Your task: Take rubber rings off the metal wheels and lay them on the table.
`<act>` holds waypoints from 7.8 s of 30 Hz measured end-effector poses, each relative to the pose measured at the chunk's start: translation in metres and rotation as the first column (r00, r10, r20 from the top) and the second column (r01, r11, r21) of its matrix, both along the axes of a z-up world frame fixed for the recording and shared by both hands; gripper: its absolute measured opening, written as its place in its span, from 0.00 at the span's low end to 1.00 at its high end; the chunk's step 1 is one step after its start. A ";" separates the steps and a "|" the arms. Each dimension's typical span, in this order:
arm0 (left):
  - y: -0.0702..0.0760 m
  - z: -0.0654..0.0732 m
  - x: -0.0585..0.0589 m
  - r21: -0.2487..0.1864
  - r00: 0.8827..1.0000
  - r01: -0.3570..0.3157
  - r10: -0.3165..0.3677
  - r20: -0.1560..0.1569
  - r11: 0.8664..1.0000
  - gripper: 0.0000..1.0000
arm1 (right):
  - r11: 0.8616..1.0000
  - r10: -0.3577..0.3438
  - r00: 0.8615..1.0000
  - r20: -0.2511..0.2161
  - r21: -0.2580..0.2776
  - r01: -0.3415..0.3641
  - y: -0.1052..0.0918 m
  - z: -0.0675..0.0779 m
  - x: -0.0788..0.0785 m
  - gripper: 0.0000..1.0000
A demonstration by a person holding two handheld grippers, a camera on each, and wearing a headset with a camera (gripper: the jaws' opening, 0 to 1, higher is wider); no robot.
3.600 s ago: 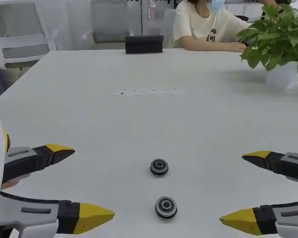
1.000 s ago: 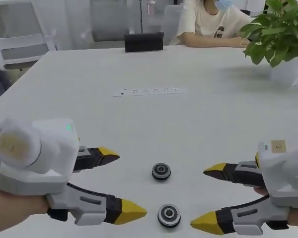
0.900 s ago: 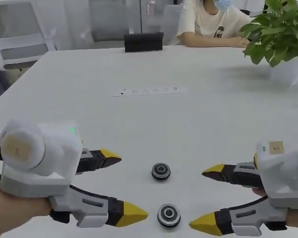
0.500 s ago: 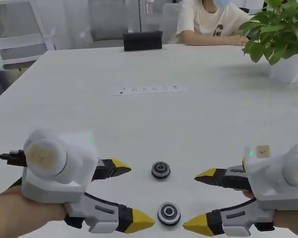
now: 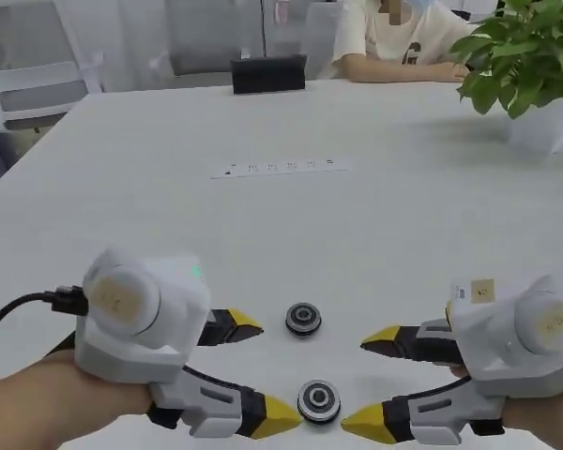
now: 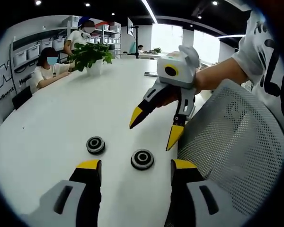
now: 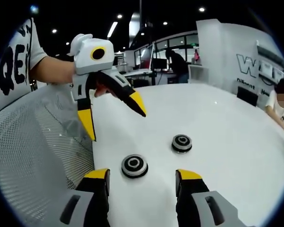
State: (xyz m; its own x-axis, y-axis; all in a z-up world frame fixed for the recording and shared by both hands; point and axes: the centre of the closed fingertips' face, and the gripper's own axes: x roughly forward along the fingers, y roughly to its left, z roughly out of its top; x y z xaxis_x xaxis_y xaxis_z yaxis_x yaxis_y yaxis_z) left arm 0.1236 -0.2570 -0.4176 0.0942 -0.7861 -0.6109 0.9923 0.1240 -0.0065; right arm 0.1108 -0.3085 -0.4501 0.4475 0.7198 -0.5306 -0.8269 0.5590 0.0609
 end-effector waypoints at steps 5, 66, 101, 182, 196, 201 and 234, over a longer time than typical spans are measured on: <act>-0.004 -0.007 -0.003 0.003 1.000 0.005 -0.005 -0.024 1.000 0.51 | 1.000 0.006 1.000 -0.009 0.000 -0.006 0.002 -0.004 -0.001 0.52; -0.034 -0.045 -0.010 0.064 0.995 0.092 -0.095 0.041 0.994 0.08 | 0.999 0.029 0.999 -0.044 0.019 -0.028 0.016 -0.021 -0.005 0.33; -0.034 -0.045 -0.010 0.044 0.996 0.065 -0.067 0.054 0.997 0.07 | 0.997 -0.007 0.995 -0.097 0.082 0.015 0.019 -0.027 -0.003 0.23; -0.033 -0.045 -0.011 0.062 0.996 0.048 -0.052 0.069 0.997 0.07 | 0.954 -0.198 0.953 -0.228 0.178 0.241 0.009 -0.015 0.001 0.00; -0.033 -0.045 -0.011 0.072 0.997 0.044 -0.049 0.067 0.996 0.06 | 0.958 -0.172 0.963 -0.207 0.192 0.213 0.014 -0.011 -0.002 0.00; -0.033 -0.045 -0.011 0.073 0.996 0.047 -0.052 0.066 0.996 0.06 | 0.960 -0.159 0.966 -0.203 0.196 0.200 0.016 -0.010 -0.003 0.00; -0.034 -0.044 -0.011 0.063 0.996 0.051 -0.055 0.065 0.997 0.07 | 0.952 -0.156 0.965 -0.209 0.228 0.203 0.015 -0.009 -0.003 0.00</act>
